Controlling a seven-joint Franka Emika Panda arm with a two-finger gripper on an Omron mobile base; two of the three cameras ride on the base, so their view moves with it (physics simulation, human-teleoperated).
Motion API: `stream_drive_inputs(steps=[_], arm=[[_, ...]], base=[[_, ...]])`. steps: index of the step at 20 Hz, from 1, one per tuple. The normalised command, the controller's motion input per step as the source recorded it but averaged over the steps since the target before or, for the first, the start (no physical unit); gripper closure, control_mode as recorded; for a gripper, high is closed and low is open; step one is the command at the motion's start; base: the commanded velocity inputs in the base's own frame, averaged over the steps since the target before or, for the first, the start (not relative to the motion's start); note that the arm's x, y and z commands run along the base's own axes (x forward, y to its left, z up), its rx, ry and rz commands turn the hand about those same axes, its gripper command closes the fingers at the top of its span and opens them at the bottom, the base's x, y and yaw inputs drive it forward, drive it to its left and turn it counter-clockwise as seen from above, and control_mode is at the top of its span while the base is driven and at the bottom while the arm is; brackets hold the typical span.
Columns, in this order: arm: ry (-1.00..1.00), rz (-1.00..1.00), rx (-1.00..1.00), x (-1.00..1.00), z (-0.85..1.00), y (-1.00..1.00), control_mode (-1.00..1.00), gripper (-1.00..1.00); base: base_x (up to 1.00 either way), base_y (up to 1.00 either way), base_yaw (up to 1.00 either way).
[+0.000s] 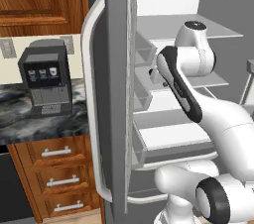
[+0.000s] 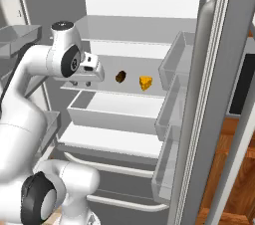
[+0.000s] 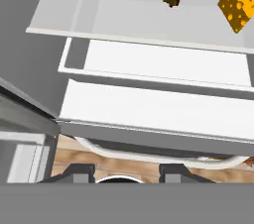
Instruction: Place the ketchup and ketchup from the counter to the top shelf of the fridge. If the existing items in the fridge are on the top shelf, move them to other shelves.
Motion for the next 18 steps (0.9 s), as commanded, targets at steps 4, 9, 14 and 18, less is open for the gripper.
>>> stream_drive_inputs(steps=[4, 9, 14, 18], arm=[[-0.14, 0.0, 0.0, -0.7, 0.0, 0.0, -1.0, -1.0], [-0.08, -0.05, 0.0, -1.0, 0.0, 0.0, -1.0, -1.0], [-0.01, -0.04, 0.0, -0.95, 0.0, 0.0, -1.0, -1.0], [0.0, -0.01, 0.0, -0.51, 0.0, 0.0, -1.0, -1.0]], base=[[0.0, 0.0, 0.0], [0.0, 0.0, 0.0], [0.0, 0.0, 0.0], [0.0, 0.0, 0.0]])
